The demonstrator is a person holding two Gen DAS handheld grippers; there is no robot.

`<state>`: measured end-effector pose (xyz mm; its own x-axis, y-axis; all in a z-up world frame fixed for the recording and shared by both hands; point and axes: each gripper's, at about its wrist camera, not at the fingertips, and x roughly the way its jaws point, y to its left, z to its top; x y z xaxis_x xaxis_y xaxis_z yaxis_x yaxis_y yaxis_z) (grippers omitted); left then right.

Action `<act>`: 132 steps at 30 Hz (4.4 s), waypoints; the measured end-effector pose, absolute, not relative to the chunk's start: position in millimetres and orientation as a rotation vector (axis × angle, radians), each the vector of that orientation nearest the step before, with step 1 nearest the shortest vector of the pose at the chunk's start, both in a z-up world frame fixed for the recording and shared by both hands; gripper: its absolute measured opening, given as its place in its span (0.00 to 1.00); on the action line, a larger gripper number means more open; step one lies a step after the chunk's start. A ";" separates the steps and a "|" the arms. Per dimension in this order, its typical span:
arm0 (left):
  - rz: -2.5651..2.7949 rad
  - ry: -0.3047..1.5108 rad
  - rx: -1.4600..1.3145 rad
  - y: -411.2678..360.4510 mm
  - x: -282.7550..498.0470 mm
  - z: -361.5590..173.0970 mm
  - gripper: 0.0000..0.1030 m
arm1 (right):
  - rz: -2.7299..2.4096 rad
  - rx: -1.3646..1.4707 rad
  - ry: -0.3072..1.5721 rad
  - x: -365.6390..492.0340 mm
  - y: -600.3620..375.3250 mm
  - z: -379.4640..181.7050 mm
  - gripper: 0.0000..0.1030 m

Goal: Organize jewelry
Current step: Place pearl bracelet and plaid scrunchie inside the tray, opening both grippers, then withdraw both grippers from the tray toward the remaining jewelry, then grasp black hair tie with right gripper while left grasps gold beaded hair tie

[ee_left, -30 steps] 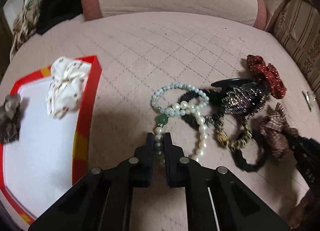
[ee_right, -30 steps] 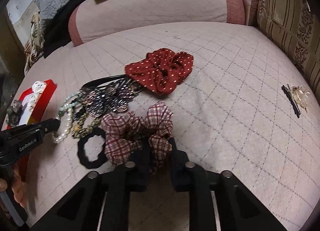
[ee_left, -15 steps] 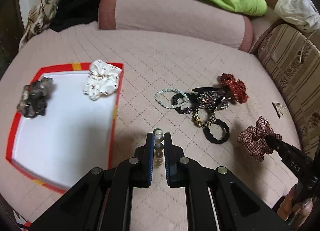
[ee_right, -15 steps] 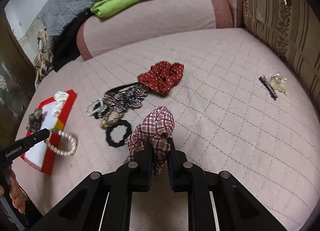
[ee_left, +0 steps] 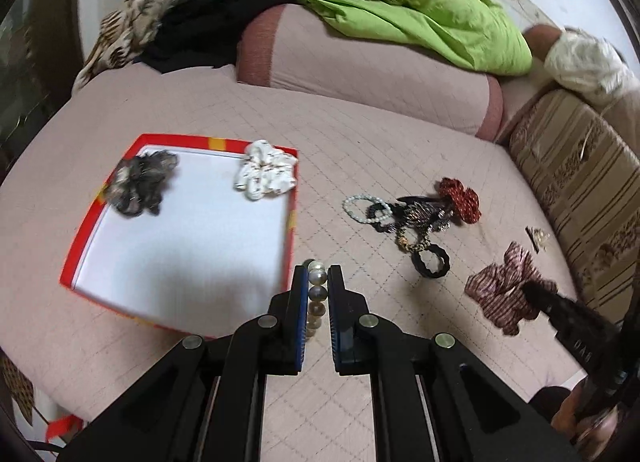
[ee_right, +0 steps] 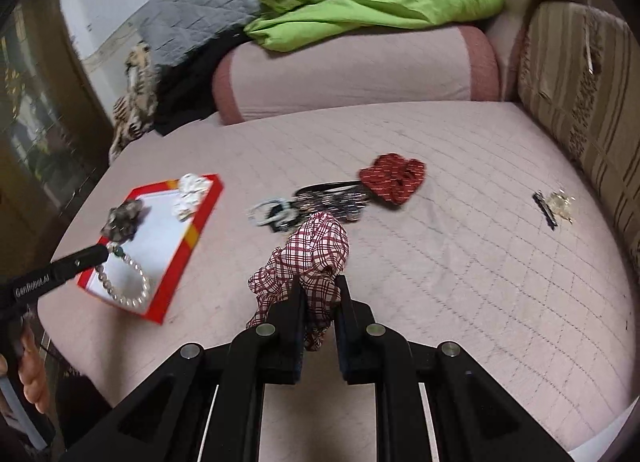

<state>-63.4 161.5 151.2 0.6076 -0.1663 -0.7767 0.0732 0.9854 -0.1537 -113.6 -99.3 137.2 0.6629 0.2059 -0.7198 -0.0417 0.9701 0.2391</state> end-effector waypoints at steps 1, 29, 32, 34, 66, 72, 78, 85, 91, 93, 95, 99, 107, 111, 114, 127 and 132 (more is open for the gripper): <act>-0.128 0.904 -0.118 167.4 -65.7 152.9 0.09 | 0.153 0.198 0.837 -115.4 -91.7 138.4 0.14; 0.090 0.937 -0.343 327.1 -41.4 125.3 0.09 | 0.428 -0.004 0.892 -91.2 81.3 145.3 0.14; 0.113 0.976 -0.337 340.9 -28.1 110.7 0.09 | 0.457 -0.019 0.902 -78.0 105.5 141.3 0.14; 0.135 0.994 -0.332 348.6 -22.7 101.7 0.09 | 0.475 -0.025 0.915 -68.0 120.6 135.9 0.14; 0.211 0.928 -0.346 353.0 -47.8 124.1 0.41 | 0.401 -0.018 1.040 -39.9 124.9 77.6 0.29; 0.220 0.914 -0.263 327.7 -66.3 133.8 0.48 | 0.400 0.013 1.014 -54.9 106.1 90.5 0.31; 0.235 0.890 -0.191 306.8 -85.1 140.0 0.53 | 0.369 0.028 0.989 -83.2 68.7 95.0 0.41; 0.188 0.885 -0.150 277.5 -95.1 145.7 0.53 | 0.273 0.079 1.003 -106.7 8.3 85.9 0.47; 0.156 0.879 -0.076 246.7 -100.8 146.5 0.53 | 0.164 0.176 1.006 -118.9 -49.3 79.9 0.49; 0.151 0.879 -0.050 237.6 -102.0 146.4 0.54 | 0.135 0.207 1.005 -121.9 -65.4 78.3 0.52; 0.140 0.884 -0.038 230.5 -101.5 145.8 0.54 | 0.116 0.231 1.003 -124.2 -78.5 76.8 0.53; 0.107 0.897 -0.019 213.6 -100.5 143.6 0.54 | 0.089 0.271 1.005 -125.1 -97.9 72.0 0.53; 0.025 0.936 0.048 170.5 -90.4 132.7 0.54 | 0.088 0.321 1.017 -125.7 -114.1 57.5 0.53; -0.022 0.946 0.076 148.0 -80.7 126.7 0.54 | 0.086 0.338 1.019 -123.3 -120.4 51.1 0.53; -0.072 0.966 0.072 131.1 -69.8 119.5 0.54 | 0.083 0.347 1.016 -119.8 -125.8 47.4 0.53; -0.168 1.035 0.092 79.6 -38.5 76.3 0.54 | 0.106 0.271 0.943 -44.6 -135.3 53.6 0.53; -0.191 1.047 0.088 72.4 -29.6 65.2 0.54 | 0.134 0.258 0.981 -13.6 -127.8 35.7 0.53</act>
<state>-29.6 72.4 65.2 0.4856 -0.1148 -0.8666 0.1981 0.9800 -0.0188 -13.7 -127.8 35.7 0.5515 0.2281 -0.8024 0.0037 0.9612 0.2758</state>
